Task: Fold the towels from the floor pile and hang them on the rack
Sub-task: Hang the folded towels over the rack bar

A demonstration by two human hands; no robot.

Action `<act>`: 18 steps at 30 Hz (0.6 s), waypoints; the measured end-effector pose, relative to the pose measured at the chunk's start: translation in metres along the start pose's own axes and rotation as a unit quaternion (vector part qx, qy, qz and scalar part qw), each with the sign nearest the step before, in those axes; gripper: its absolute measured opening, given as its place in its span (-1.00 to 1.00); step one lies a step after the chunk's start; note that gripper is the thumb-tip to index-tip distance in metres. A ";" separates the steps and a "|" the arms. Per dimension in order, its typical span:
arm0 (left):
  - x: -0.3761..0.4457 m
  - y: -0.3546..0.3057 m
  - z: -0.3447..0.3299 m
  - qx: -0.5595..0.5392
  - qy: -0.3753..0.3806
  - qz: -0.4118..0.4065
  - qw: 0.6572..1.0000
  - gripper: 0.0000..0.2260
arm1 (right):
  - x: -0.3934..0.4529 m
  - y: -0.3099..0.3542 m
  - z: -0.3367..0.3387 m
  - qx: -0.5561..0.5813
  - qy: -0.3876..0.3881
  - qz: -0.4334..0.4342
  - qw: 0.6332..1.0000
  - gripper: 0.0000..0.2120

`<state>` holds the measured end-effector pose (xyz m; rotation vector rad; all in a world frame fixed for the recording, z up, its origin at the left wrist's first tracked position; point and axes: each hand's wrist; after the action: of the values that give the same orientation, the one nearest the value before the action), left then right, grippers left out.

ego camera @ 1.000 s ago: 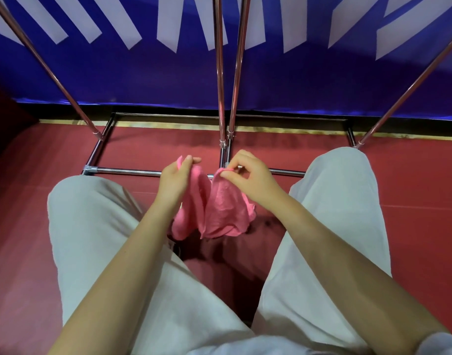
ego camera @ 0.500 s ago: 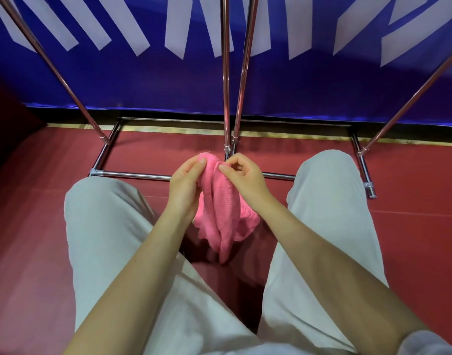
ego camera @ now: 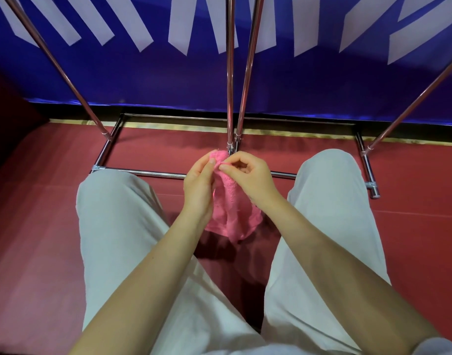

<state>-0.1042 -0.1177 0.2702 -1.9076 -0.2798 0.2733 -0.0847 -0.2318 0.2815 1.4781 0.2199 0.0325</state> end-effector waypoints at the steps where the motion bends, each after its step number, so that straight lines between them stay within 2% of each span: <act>1: -0.001 0.000 -0.003 -0.016 0.006 0.003 1.000 -0.78 | 0.000 -0.001 0.000 -0.005 0.000 -0.001 1.000 -0.96; 7: -0.005 -0.001 -0.015 -0.029 0.021 0.012 0.999 -0.81 | 0.001 -0.001 0.008 -0.032 -0.084 -0.002 0.996 -0.94; 15: -0.009 -0.003 -0.020 -0.013 0.031 0.014 0.999 -0.81 | 0.001 -0.002 0.010 -0.049 -0.109 -0.015 0.993 -0.93; 18: -0.012 -0.003 -0.017 -0.019 0.064 0.019 0.998 -0.81 | 0.001 -0.003 0.009 -0.017 -0.105 -0.034 0.994 -0.91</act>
<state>-0.1106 -0.1361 0.2795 -1.9593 -0.1653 0.1714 -0.0822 -0.2410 0.2786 1.4286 0.0982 -0.1723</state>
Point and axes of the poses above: each hand's wrist, its own x-axis towards the middle knuckle, its own z-axis out of the back of the hand, y = z × x, and after that the axes turned 13 degrees about -z, right-handed
